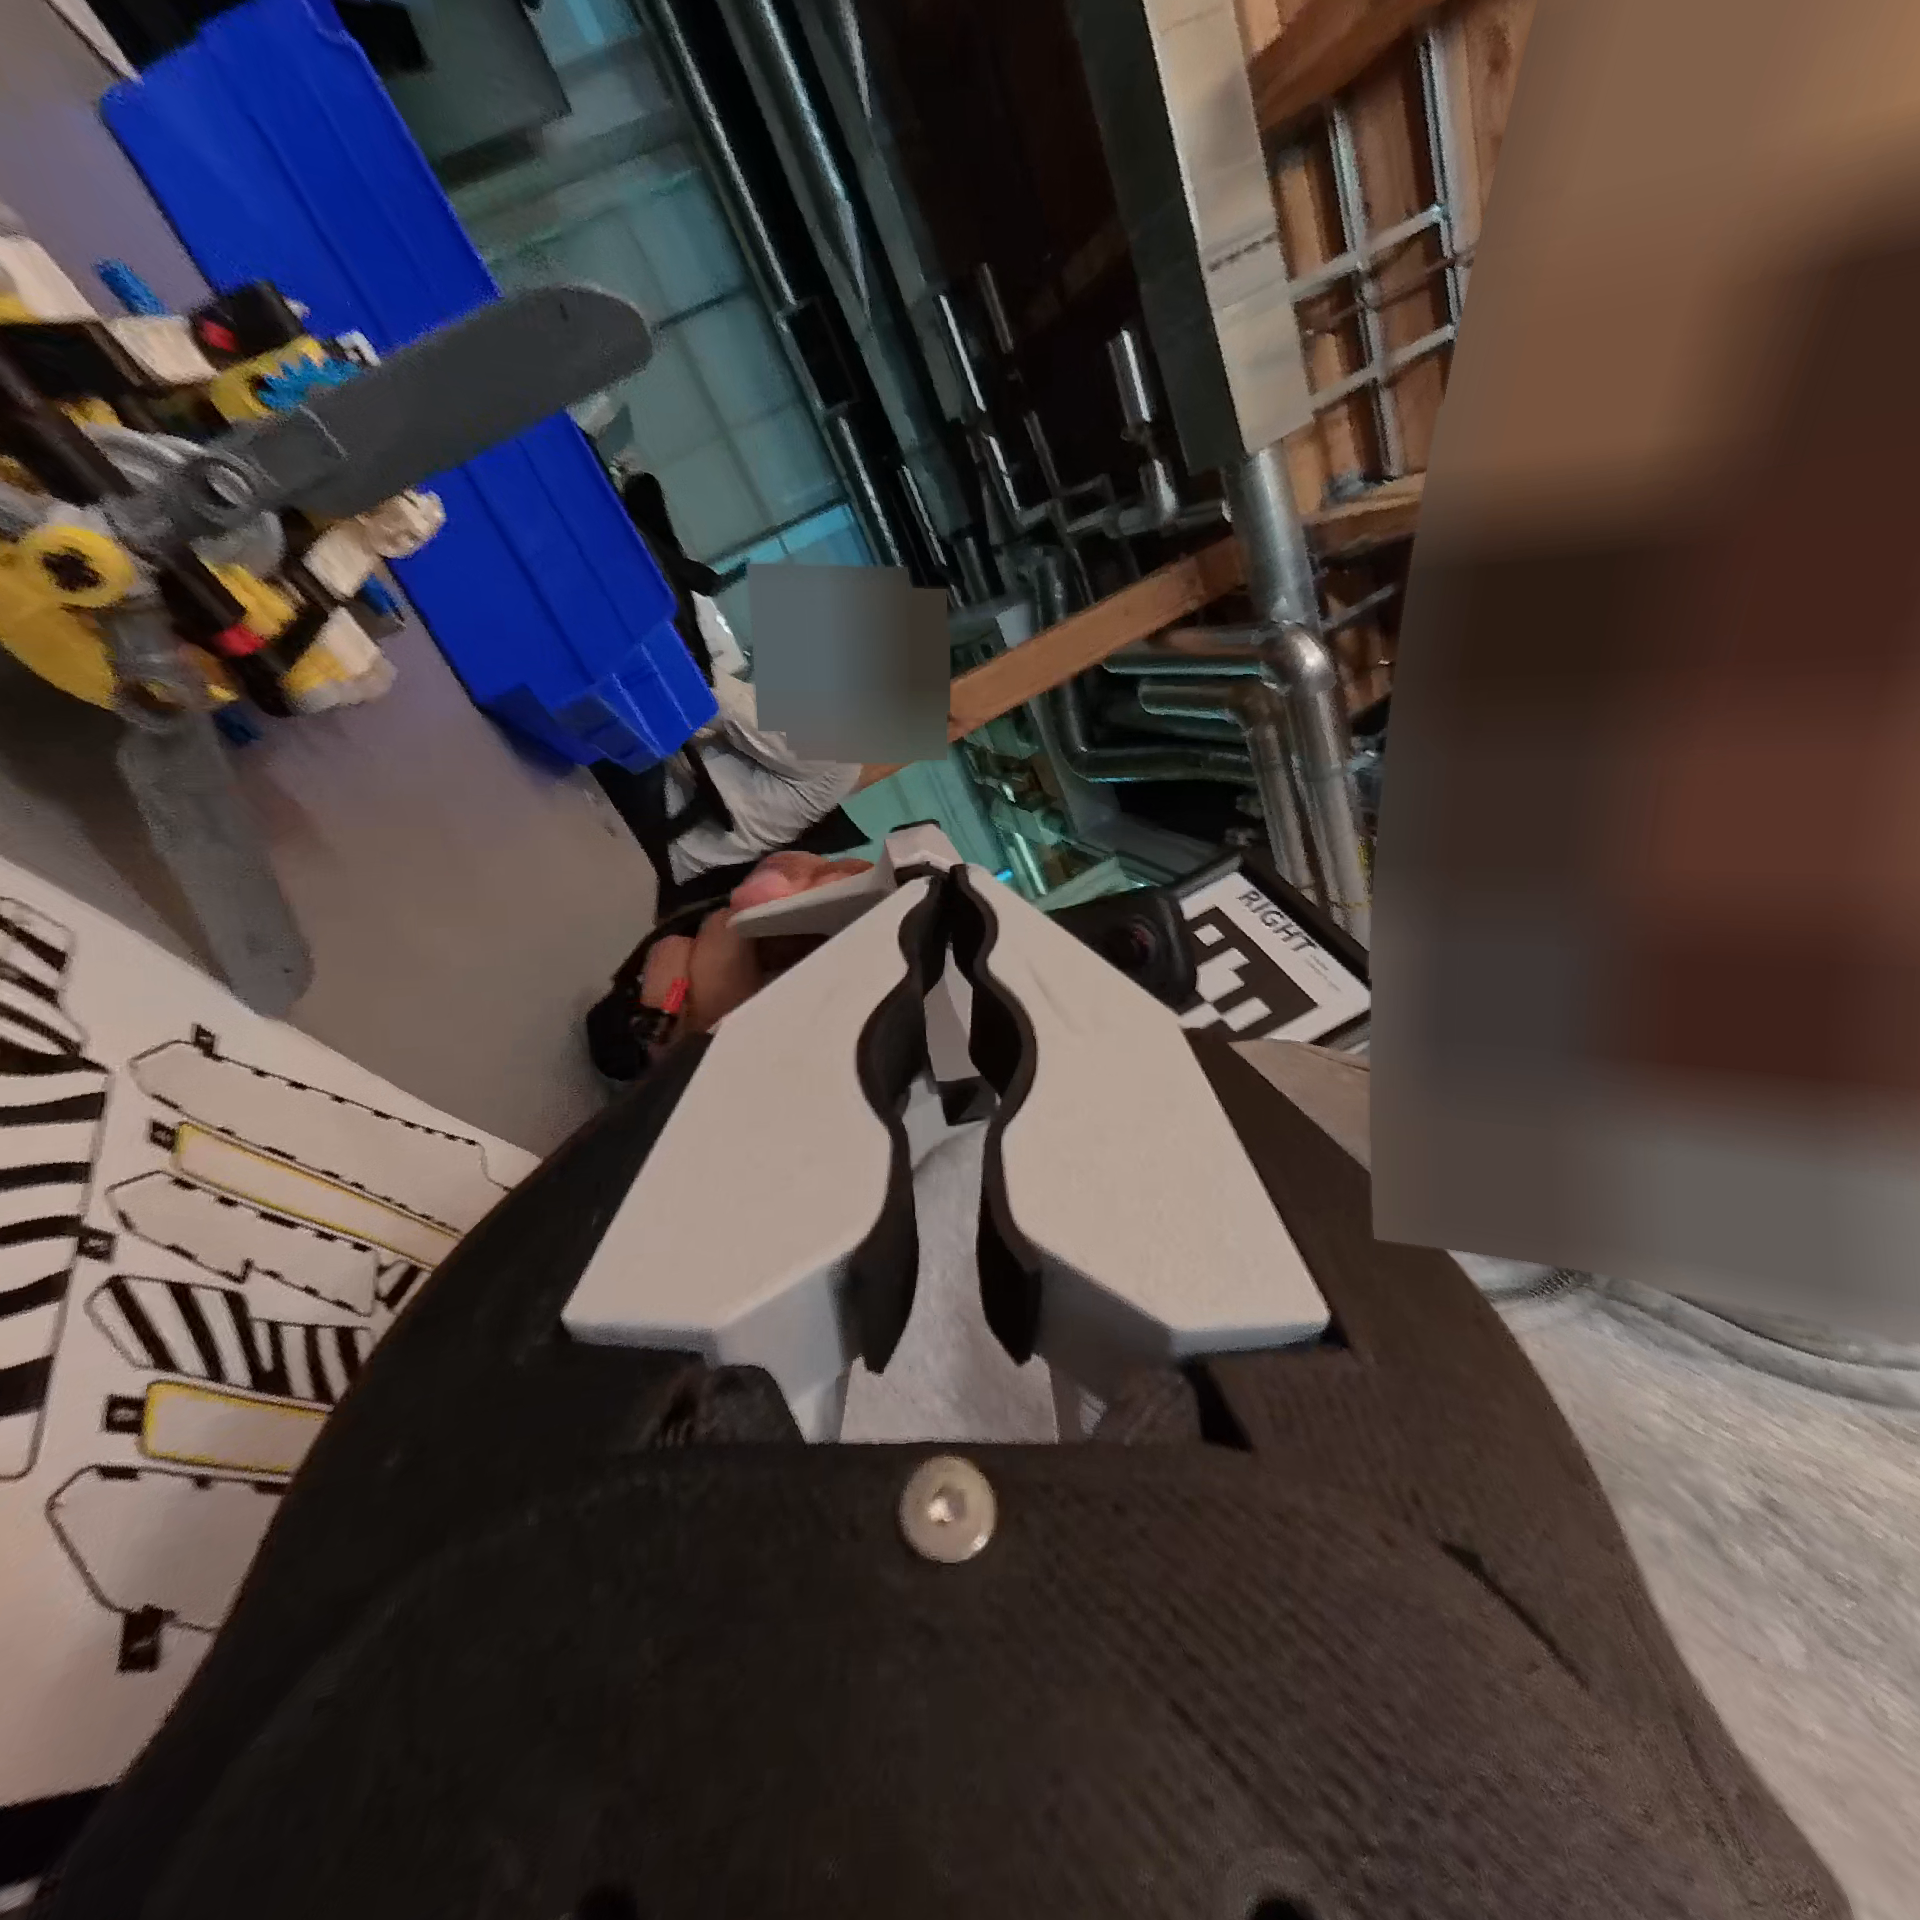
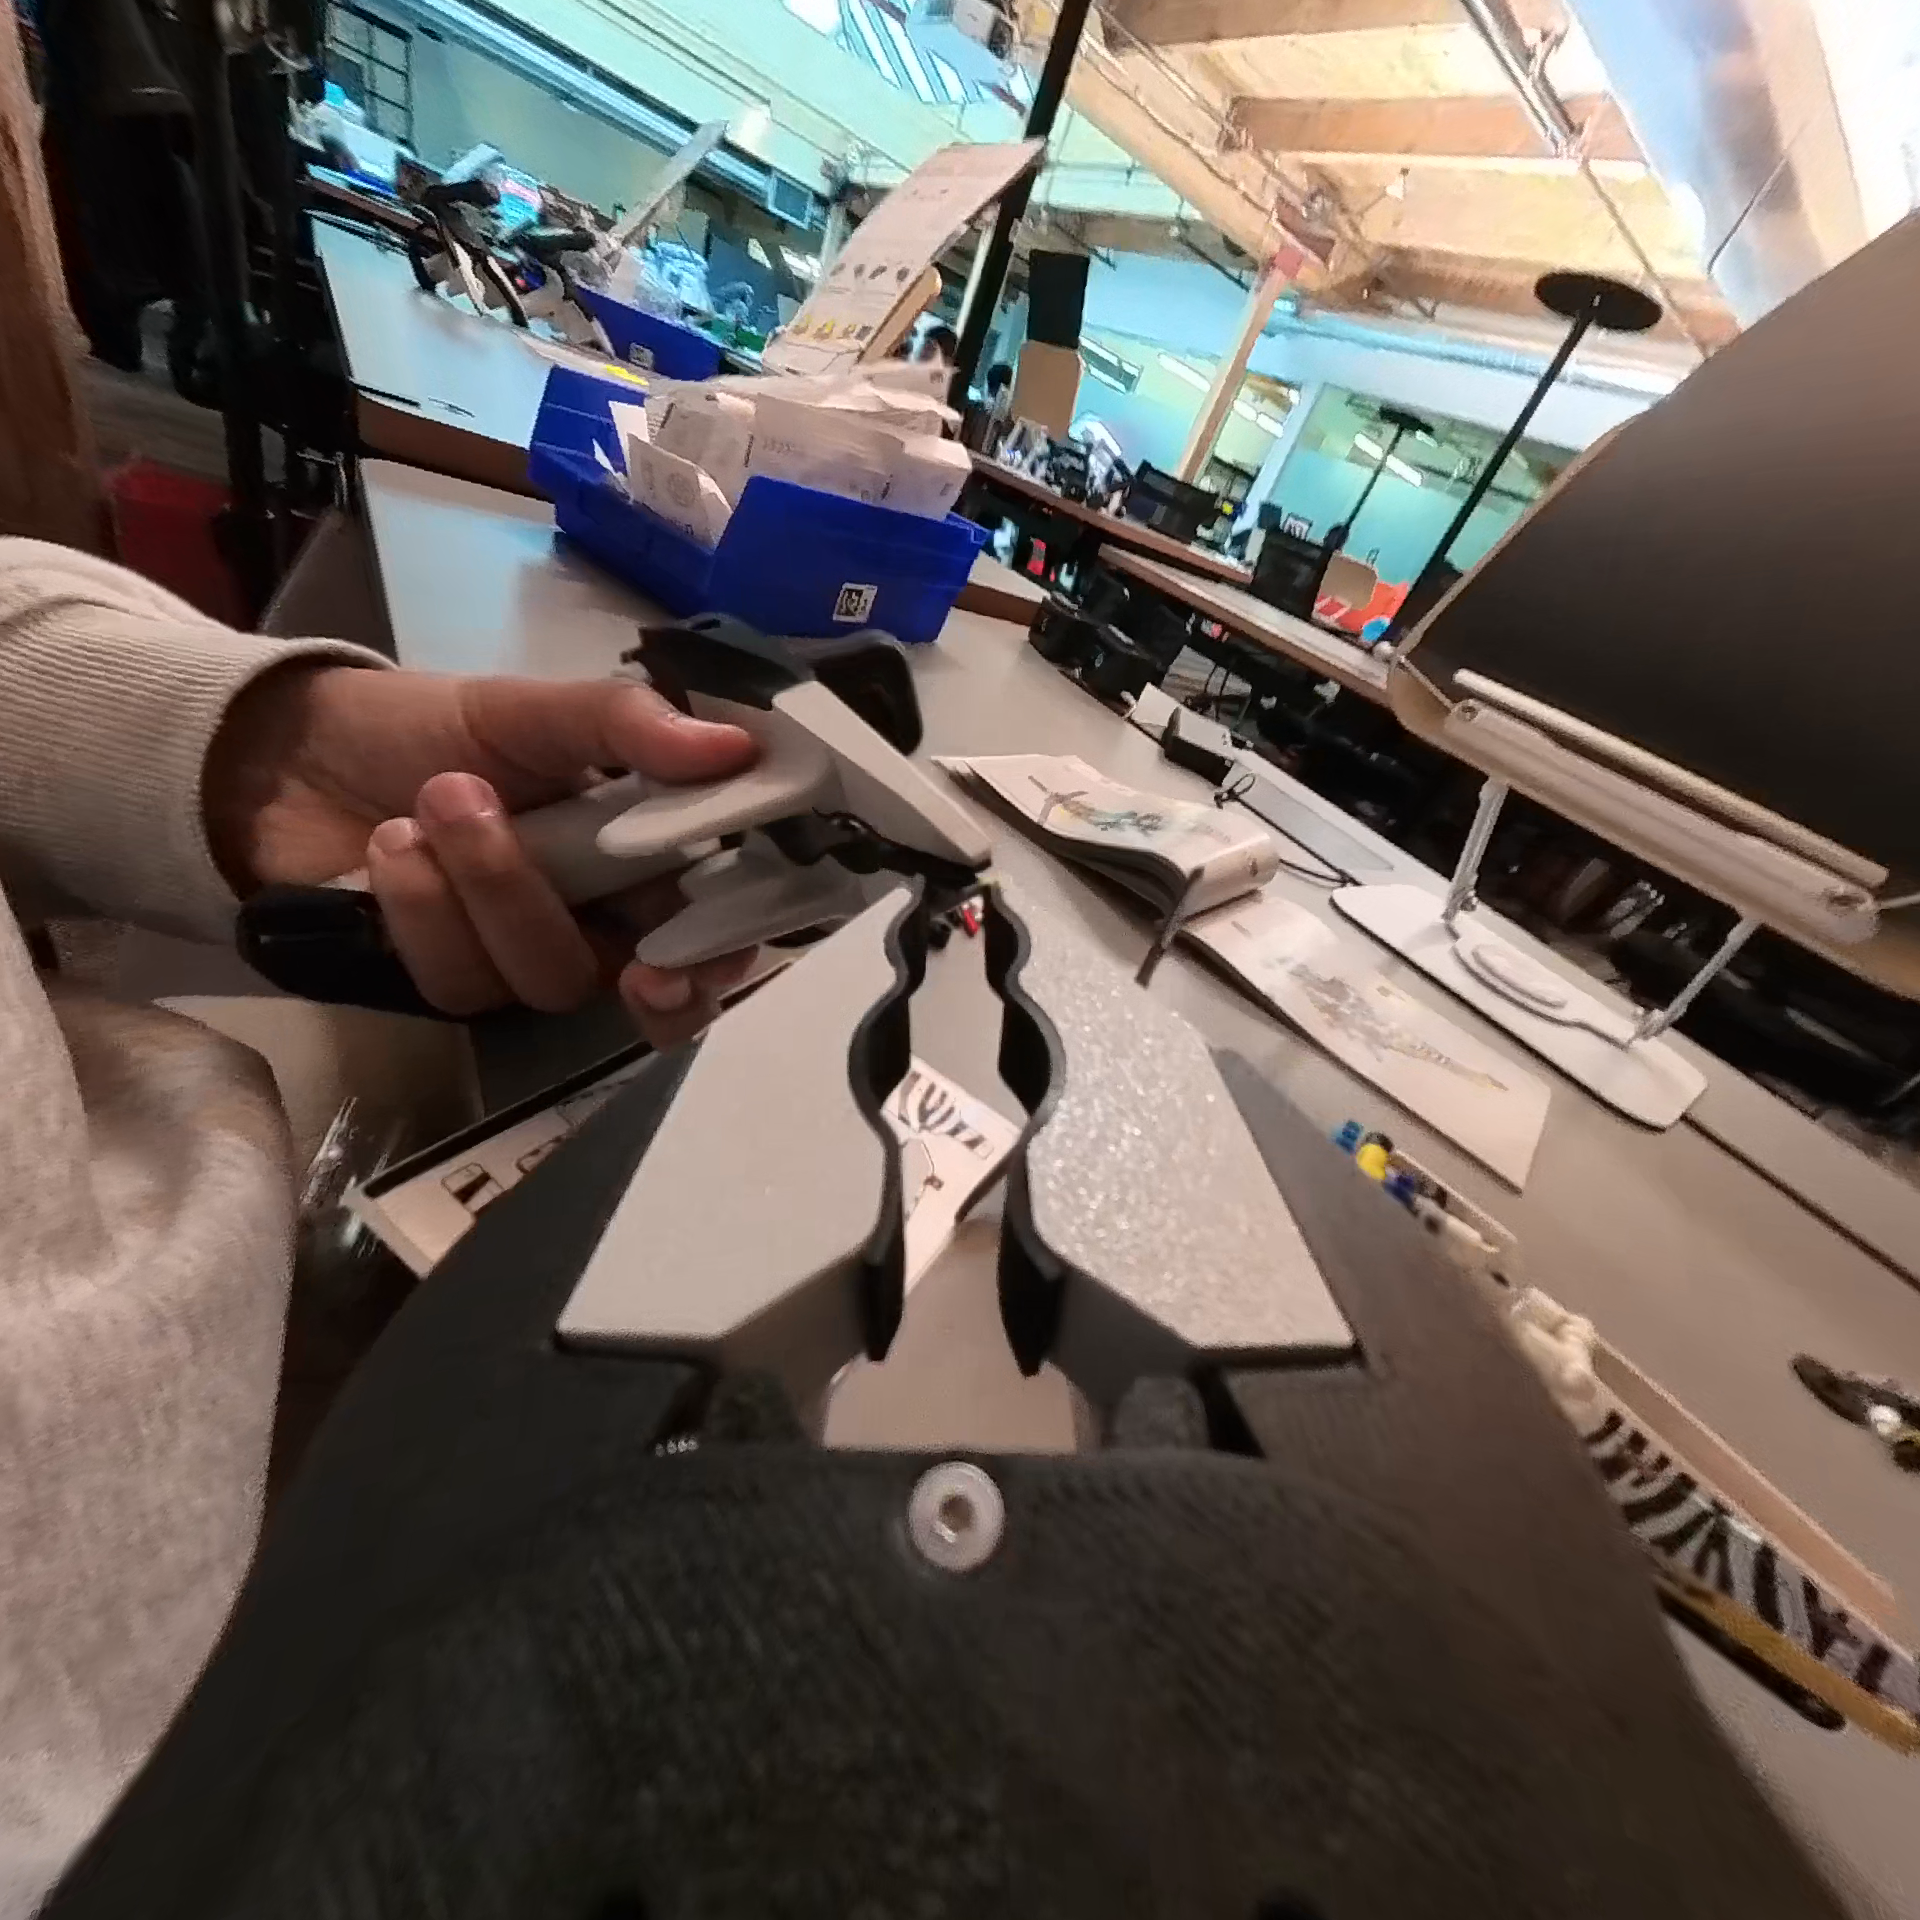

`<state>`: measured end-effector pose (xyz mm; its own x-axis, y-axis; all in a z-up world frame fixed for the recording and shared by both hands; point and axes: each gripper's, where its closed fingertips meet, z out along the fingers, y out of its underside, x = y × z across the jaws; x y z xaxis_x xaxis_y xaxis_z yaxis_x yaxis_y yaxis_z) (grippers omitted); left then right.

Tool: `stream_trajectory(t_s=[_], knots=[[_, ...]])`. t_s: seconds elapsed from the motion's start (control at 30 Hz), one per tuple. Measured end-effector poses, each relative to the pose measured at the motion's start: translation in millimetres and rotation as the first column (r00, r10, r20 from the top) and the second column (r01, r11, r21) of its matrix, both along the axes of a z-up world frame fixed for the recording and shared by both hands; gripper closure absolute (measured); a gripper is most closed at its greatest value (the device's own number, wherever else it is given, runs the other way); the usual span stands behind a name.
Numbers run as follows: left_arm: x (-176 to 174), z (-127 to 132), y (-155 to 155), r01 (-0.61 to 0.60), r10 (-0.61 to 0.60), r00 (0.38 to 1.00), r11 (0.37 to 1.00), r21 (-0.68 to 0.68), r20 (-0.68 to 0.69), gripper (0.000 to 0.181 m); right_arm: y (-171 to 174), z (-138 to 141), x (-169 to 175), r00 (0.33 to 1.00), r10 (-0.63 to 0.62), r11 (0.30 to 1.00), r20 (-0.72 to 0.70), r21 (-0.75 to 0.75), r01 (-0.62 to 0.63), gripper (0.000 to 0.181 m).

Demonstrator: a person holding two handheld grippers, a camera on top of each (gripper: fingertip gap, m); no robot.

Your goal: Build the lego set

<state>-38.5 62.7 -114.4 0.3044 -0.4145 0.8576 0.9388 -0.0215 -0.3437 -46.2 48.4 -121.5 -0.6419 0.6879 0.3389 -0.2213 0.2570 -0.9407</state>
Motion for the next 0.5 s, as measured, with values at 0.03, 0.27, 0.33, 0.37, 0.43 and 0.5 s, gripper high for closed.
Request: stream_trajectory(t_s=[0.03, 0.27, 0.33, 0.37, 0.43, 0.5], knots=[[-1.3, -0.6, 0.4, -0.016, 0.016, 1.000, 1.000, -0.008, -0.013, 0.181, 0.7, -1.0, -2.1, 1.000, -0.006, 1.000, 0.011, -0.001, 0.006, 0.173], [-18.1, 5.5, -11.7, -0.099, 0.100, 0.994, 0.994, 0.039, -0.037, 0.181, 56.8, 31.9, -5.0, 0.983, -0.157, 0.982, -0.094, -0.117, 0.146, 0.181], [-20.1, 6.9, -13.5, -0.115, 0.117, 0.991, 0.992, 0.047, -0.057, 0.181, 83.6, 43.1, -4.7, 0.984, -0.172, 0.966, -0.036, -0.204, 0.161, 0.180], [-19.7, 6.8, -13.1, -0.117, 0.120, 0.990, 0.992, 0.043, -0.070, 0.181, 92.9, 44.6, -4.3, 0.988, -0.151, 0.958, 0.019, -0.243, 0.151, 0.179], [-17.5, 6.4, -11.3, -0.121, 0.124, 0.987, 0.992, 0.030, -0.106, 0.181, 102.0, 36.3, -3.3, 0.979, -0.070, 0.942, 0.190, -0.310, 0.127, 0.167], [-15.2, 5.2, -8.4, -0.132, 0.132, 0.980, 0.991, 0.011, -0.148, 0.181, 102.1, 12.5, 0.3, 0.918, -0.003, 0.932, 0.396, -0.331, 0.146, 0.155]])
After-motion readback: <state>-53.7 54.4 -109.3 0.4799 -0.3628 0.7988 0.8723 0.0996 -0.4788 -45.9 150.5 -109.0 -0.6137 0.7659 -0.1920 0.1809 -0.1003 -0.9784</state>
